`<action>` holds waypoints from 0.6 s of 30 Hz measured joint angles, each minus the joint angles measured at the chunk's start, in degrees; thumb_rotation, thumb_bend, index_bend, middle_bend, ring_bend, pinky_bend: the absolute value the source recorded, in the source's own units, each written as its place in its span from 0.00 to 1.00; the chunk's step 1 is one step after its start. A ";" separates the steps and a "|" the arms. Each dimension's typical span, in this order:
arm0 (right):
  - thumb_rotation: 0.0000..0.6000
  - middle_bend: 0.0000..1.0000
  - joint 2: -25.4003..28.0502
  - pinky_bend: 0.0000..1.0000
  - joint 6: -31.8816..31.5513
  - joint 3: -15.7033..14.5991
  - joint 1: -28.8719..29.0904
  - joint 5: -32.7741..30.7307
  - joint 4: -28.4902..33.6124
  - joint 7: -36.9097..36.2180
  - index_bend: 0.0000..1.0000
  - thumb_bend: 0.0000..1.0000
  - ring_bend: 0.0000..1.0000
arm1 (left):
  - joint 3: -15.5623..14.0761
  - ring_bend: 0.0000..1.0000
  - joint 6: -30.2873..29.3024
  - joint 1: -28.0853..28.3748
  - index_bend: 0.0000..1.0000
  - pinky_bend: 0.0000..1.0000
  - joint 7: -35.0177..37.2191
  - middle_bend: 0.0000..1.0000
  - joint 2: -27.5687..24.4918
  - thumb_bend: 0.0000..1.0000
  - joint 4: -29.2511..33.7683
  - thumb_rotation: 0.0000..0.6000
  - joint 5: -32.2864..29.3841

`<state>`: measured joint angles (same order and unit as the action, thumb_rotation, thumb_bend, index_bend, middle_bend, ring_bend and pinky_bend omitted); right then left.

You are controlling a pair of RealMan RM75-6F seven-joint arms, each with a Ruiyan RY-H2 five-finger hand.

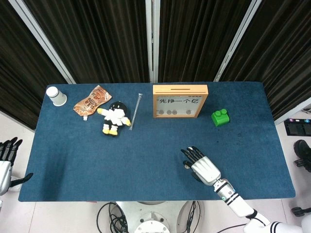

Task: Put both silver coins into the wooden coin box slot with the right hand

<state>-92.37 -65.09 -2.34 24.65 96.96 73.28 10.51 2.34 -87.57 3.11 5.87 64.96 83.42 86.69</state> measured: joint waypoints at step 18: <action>1.00 0.00 -1.81 0.00 -1.56 -0.60 0.12 -0.71 -3.36 -1.14 0.38 0.32 0.00 | -0.01 0.00 -0.02 -0.01 0.05 0.00 0.40 0.00 0.00 0.07 -0.34 1.00 -0.06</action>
<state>-94.17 -66.65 -2.94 24.77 96.25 69.91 9.36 2.33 -87.59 3.10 6.26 64.96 83.09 86.63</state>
